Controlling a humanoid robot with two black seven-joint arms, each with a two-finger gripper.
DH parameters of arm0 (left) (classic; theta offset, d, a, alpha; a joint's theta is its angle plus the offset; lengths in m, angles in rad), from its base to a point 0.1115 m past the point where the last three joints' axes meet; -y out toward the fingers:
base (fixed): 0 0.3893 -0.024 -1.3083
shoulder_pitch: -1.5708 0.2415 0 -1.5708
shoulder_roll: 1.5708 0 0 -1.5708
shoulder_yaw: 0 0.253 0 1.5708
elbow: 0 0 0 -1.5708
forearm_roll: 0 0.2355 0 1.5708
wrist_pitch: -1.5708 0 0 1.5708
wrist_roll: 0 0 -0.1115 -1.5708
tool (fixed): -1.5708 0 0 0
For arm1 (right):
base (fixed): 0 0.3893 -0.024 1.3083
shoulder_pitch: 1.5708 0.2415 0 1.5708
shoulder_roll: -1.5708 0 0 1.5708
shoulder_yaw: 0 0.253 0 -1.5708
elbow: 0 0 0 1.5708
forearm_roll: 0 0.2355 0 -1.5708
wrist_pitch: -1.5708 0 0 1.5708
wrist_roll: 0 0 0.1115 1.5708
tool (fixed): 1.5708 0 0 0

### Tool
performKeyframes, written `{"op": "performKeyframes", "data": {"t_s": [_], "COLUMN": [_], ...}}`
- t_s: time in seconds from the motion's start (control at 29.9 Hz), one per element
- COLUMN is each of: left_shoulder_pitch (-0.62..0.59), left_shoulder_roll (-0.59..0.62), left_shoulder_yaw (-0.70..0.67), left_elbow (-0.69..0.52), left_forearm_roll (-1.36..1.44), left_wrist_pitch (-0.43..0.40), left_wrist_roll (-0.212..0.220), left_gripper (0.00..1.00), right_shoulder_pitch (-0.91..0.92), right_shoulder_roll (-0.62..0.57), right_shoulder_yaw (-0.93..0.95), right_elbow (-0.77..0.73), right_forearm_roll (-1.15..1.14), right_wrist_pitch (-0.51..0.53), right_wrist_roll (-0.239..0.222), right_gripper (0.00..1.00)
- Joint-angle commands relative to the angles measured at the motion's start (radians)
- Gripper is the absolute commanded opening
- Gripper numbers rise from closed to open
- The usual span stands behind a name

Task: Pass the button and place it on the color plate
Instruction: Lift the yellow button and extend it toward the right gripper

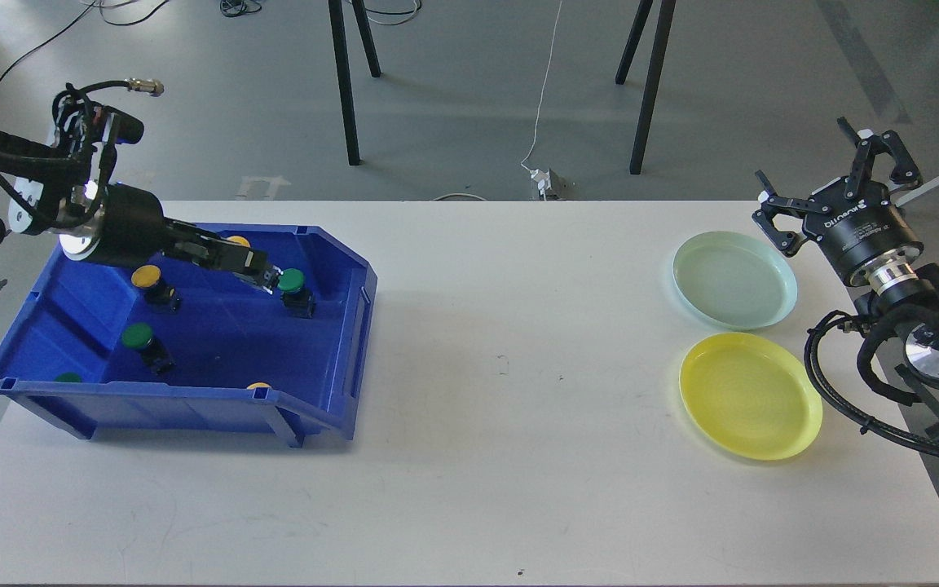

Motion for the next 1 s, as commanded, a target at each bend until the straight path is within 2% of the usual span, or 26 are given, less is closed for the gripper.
{"op": "performKeyframes", "data": {"t_s": [0.0,0.1,0.23,0.33,0.43,0.53,0.64,0.74,0.84,0.97], "left_shoulder_pitch": [-0.043,-0.034,-0.023,0.024,0.110,0.171,0.219,0.253,0.294,0.302], "left_shoulder_roll": [0.161,0.247,0.240,0.145,-0.025,-0.165,-0.281,-0.355,-0.400,-0.418], "left_shoulder_yaw": [-0.126,-0.216,-0.216,-0.219,-0.227,-0.261,-0.275,-0.275,-0.278,-0.299], "left_elbow": [-0.130,-0.218,-0.271,-0.278,-0.267,-0.258,-0.229,-0.193,-0.172,-0.163], "left_forearm_roll": [-0.017,-0.149,-0.420,-0.561,-0.694,-0.783,-0.819,-0.822,-0.819,-0.827], "left_wrist_pitch": [0.000,0.000,0.000,0.000,0.000,0.000,0.000,0.042,0.059,0.060], "left_wrist_roll": [0.000,0.000,0.000,0.000,0.000,0.000,0.000,0.000,0.000,0.000], "left_gripper": [0.07,0.08,0.09,0.09,0.09,0.09,0.09,0.09,0.09,0.09], "right_shoulder_pitch": [-0.015,-0.022,-0.024,-0.039,-0.099,-0.128,-0.153,-0.171,-0.188,-0.171], "right_shoulder_roll": [-0.016,-0.016,-0.025,-0.080,-0.120,-0.125,-0.124,-0.130,-0.163,-0.177], "right_shoulder_yaw": [0.000,0.000,-0.002,-0.009,-0.002,0.012,0.028,0.029,0.003,-0.109], "right_elbow": [-0.007,0.009,0.058,0.171,0.333,0.392,0.408,0.493,0.564,0.607], "right_forearm_roll": [0.008,0.008,-0.001,-0.006,-0.024,-0.125,-0.309,-0.505,-0.634,-0.682], "right_wrist_pitch": [0.000,0.000,0.000,0.000,0.000,0.000,-0.036,-0.111,-0.114,-0.108], "right_wrist_roll": [-0.021,-0.016,-0.012,-0.012,-0.007,0.022,0.072,0.094,0.096,0.097], "right_gripper": [0.99,0.99,0.99,0.99,0.99,0.99,0.99,0.99,0.99,0.99]}}
